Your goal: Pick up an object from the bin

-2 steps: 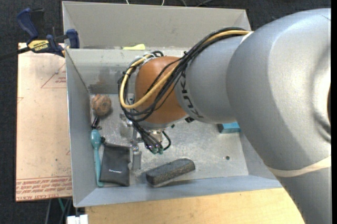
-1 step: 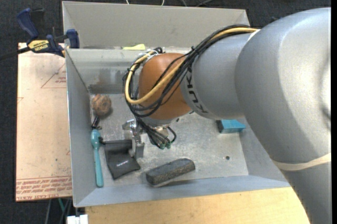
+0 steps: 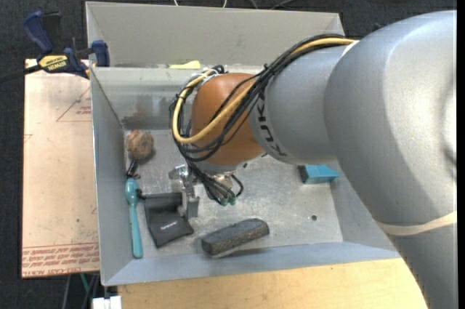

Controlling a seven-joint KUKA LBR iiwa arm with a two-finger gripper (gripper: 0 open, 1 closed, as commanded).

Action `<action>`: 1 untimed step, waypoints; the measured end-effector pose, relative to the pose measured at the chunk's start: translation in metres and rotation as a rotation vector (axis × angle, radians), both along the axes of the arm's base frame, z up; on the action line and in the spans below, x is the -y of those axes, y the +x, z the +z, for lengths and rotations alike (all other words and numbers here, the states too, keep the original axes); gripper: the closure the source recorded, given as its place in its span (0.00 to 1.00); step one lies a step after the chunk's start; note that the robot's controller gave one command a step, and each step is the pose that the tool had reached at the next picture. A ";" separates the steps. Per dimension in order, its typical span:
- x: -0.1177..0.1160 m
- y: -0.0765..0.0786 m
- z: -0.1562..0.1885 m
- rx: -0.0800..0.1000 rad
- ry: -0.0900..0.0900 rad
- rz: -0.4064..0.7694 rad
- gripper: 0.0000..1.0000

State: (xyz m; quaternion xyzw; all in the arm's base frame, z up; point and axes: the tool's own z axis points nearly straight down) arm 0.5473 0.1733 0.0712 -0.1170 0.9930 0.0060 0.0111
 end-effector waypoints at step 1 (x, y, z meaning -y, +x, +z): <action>0.002 -0.006 0.001 0.012 -0.003 0.283 1.00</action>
Offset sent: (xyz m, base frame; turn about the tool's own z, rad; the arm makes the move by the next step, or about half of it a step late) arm -0.0062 0.0032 0.1954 -0.0722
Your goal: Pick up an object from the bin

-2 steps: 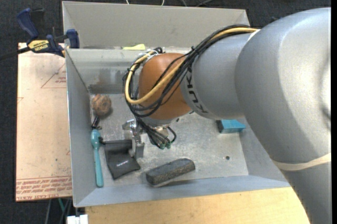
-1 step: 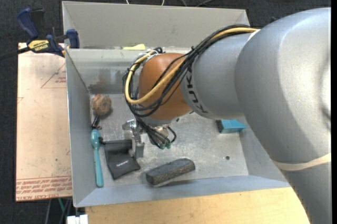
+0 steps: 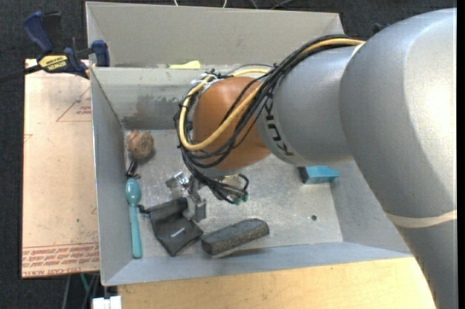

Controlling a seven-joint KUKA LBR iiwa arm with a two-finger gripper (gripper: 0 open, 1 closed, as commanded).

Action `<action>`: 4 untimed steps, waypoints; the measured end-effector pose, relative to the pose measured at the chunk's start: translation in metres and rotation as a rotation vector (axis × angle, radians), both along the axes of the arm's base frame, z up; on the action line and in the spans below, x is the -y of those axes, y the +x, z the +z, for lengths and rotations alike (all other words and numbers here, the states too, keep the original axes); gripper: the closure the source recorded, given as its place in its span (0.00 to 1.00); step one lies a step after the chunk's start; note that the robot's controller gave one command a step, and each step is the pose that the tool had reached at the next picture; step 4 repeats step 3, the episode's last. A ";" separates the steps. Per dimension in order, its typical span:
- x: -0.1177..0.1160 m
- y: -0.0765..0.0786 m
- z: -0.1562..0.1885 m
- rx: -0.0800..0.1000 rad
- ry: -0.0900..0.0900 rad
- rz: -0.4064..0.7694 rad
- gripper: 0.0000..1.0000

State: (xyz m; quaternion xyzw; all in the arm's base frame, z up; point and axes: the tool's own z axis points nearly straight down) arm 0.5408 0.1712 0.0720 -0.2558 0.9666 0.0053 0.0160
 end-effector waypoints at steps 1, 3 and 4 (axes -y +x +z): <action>0.000 -0.002 0.061 -0.009 -0.006 0.112 1.00; 0.037 0.060 0.013 0.012 -0.012 0.444 1.00; 0.037 0.060 0.013 0.012 -0.012 0.444 1.00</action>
Offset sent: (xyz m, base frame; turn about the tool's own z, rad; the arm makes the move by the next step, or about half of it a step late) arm 0.0386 -0.0149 -0.0020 -0.7482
